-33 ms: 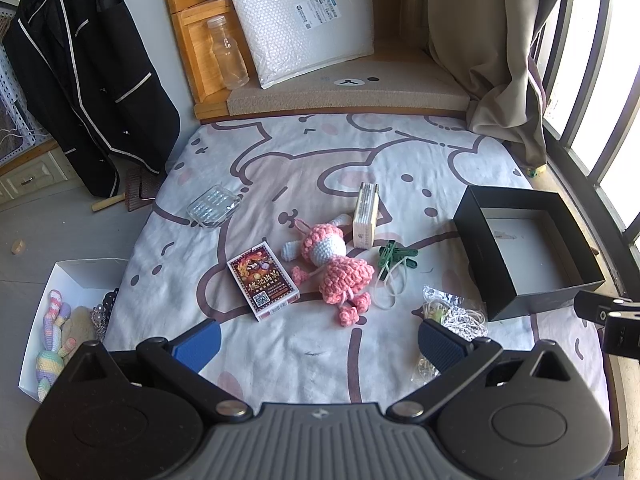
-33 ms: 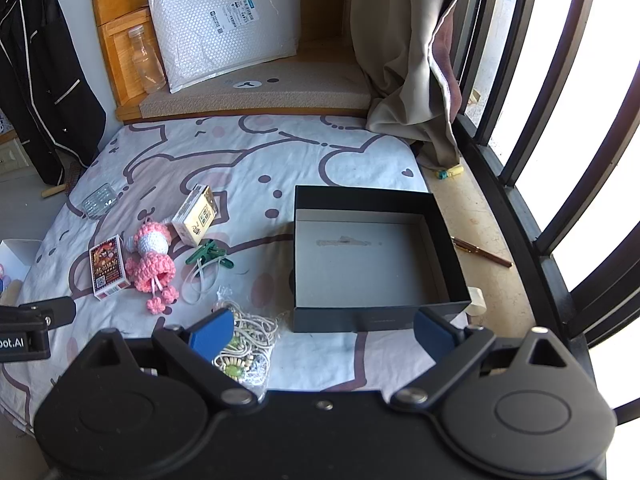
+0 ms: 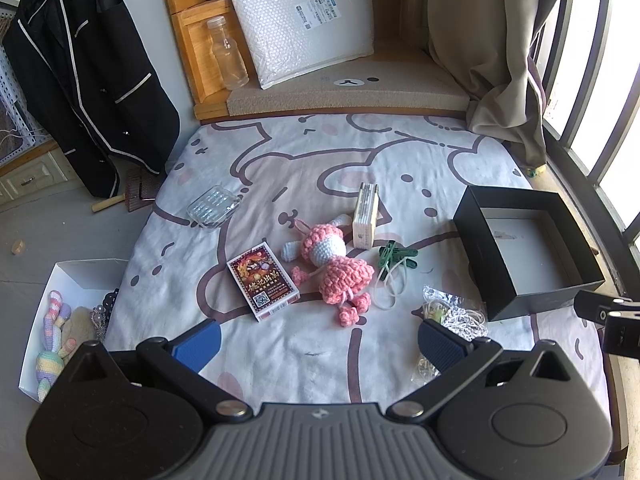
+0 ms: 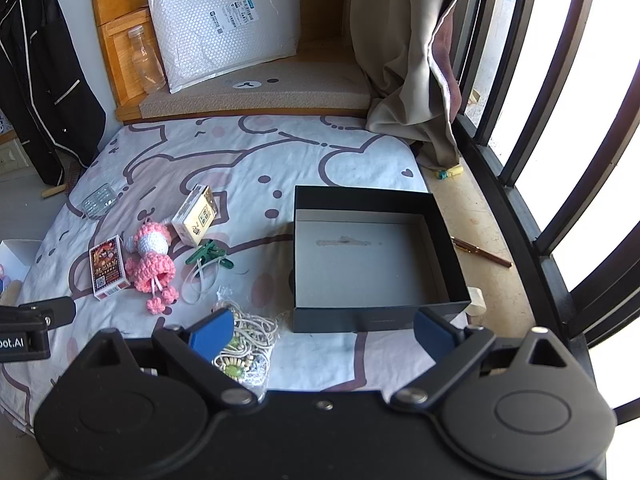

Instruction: Organize objects

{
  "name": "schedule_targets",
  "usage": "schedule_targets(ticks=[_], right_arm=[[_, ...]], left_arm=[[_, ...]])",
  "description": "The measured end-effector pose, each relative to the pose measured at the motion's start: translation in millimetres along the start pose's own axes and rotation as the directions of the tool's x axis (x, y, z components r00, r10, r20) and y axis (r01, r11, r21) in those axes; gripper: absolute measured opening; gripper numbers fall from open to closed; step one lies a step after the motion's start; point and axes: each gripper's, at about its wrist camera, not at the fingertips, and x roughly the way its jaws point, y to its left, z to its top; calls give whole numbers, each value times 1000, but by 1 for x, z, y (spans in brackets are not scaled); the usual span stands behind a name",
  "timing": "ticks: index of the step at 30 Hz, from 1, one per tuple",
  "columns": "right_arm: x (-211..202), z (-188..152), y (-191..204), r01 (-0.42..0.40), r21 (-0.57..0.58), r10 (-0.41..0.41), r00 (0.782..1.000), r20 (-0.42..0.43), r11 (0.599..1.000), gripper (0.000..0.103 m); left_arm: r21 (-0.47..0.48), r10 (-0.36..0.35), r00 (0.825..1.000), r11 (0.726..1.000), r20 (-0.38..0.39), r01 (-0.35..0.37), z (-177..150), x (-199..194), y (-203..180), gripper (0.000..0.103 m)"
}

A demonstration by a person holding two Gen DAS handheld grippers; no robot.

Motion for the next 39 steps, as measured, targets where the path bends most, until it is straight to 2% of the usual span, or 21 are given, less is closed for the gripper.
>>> schedule_targets(ticks=[5, 11, 19, 28, 34, 39], right_arm=[[-3, 0, 4, 3, -10, -3, 1000, 18, 1000, 97], [-12, 5, 6, -3, -2, 3, 997, 71, 1000, 98], [-28, 26, 7, -24, 27, 21, 994, 109, 999, 98], [-39, 59, 4, -30, 65, 23, 994, 109, 997, 98], [-37, 81, 8, -14, 63, 7, 994, 112, 998, 99], [-21, 90, 9, -9, 102, 0, 996, 92, 995, 100]], left_arm=[[22, 7, 999, 1000, 31, -7, -9, -3, -2, 103], [39, 7, 995, 999, 99, -11, -2, -17, -1, 103], [25, 3, 984, 1000, 176, -8, 24, -42, 6, 103], [5, -11, 979, 1000, 204, 10, 66, -56, 6, 103], [2, -27, 971, 1000, 239, 28, 93, -56, 2, 103], [35, -3, 968, 999, 251, -6, 105, -43, -2, 103]])
